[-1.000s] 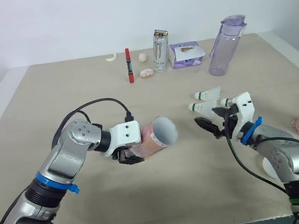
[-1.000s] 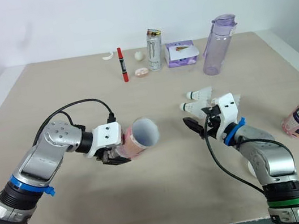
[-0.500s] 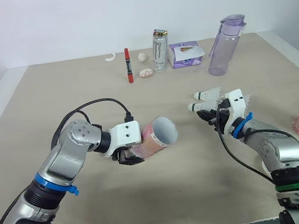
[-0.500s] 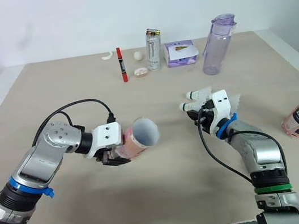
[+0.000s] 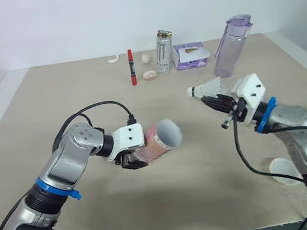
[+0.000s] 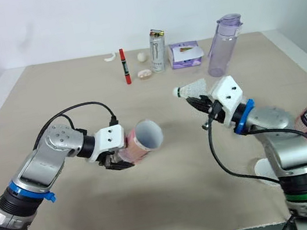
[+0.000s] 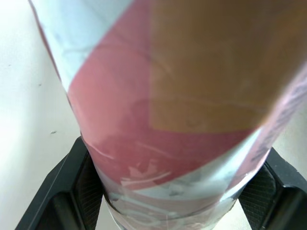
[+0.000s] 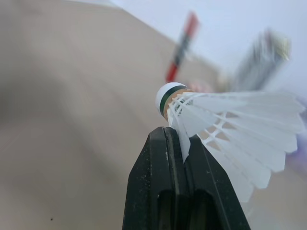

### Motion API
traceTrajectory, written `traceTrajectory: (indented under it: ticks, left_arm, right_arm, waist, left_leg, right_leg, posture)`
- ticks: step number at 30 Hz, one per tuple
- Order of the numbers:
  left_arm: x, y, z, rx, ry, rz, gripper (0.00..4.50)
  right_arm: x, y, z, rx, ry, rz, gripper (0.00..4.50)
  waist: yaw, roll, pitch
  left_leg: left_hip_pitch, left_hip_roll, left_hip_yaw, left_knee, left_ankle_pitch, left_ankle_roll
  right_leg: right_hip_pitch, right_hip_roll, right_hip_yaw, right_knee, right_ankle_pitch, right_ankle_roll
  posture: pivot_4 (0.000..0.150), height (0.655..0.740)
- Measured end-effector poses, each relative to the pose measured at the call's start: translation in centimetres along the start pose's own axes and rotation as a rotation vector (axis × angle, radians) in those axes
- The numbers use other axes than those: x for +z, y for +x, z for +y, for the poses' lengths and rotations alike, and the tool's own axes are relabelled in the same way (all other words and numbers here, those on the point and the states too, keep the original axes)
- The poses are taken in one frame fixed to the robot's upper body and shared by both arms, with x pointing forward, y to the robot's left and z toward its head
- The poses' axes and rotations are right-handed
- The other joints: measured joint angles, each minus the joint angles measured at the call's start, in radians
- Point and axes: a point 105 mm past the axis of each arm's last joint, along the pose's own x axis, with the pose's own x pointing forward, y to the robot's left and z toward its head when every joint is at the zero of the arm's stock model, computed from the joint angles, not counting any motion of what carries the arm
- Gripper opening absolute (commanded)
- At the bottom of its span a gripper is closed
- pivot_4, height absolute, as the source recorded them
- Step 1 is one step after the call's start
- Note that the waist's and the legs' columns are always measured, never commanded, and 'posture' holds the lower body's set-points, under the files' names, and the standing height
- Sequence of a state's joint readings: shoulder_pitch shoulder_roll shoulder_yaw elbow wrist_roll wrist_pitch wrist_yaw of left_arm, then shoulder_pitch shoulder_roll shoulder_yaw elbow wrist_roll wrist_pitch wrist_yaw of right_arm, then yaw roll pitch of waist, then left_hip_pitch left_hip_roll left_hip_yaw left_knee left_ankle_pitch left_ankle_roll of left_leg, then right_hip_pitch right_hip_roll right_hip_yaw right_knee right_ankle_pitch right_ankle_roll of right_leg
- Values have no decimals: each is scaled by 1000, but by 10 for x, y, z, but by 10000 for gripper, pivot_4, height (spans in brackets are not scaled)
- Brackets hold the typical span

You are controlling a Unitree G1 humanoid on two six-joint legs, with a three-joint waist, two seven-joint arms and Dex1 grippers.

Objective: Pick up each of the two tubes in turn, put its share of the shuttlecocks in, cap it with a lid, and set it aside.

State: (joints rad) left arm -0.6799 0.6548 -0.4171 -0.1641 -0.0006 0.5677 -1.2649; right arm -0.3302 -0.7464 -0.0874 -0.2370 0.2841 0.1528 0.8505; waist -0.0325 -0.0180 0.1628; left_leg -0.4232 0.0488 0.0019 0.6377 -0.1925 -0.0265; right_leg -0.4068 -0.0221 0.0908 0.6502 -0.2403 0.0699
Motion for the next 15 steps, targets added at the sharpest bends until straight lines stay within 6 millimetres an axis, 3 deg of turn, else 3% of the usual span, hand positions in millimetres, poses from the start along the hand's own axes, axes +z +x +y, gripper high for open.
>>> traceTrajectory:
  ticks: [3, 5, 10, 15]
  left_arm:
    - [0, -1, 0, -12, -49, -1, 34644]
    - [-1, -2, 1, -14, -68, 1, 34644]
    - [0, -1, 2, -20, -91, -1, 34644]
    - [0, 0, 4, -18, -102, 3, 34644]
  right_arm:
    - [41, -12, 17, 234, -340, -48, 204]
    - [54, -14, 23, 294, -442, -82, 204]
    - [51, -10, 46, 437, -482, -97, 204]
    - [55, 1, 50, 475, -572, -97, 204]
  waist:
    - [-1, 1, 1]
    - [-3, 0, 0]
    - [-2, 0, 1]
    - [-2, 0, 1]
  left_leg:
    - [0, 0, 0, 0, 0, 0]
    - [0, 0, 0, 0, 0, 0]
    - [0, -1, 0, 0, 0, 0]
    - [0, -1, 0, 1, 0, 0]
  right_leg:
    - [0, 0, 1, 0, -1, 1]
    - [0, 0, 0, 0, -1, 0]
    - [0, 0, 2, 0, -1, 0]
    - [1, 0, 4, 0, -2, -2]
  posture:
    - [1500, 7400]
    - [1500, 7400]
    - [1500, 7400]
    - [1500, 7400]
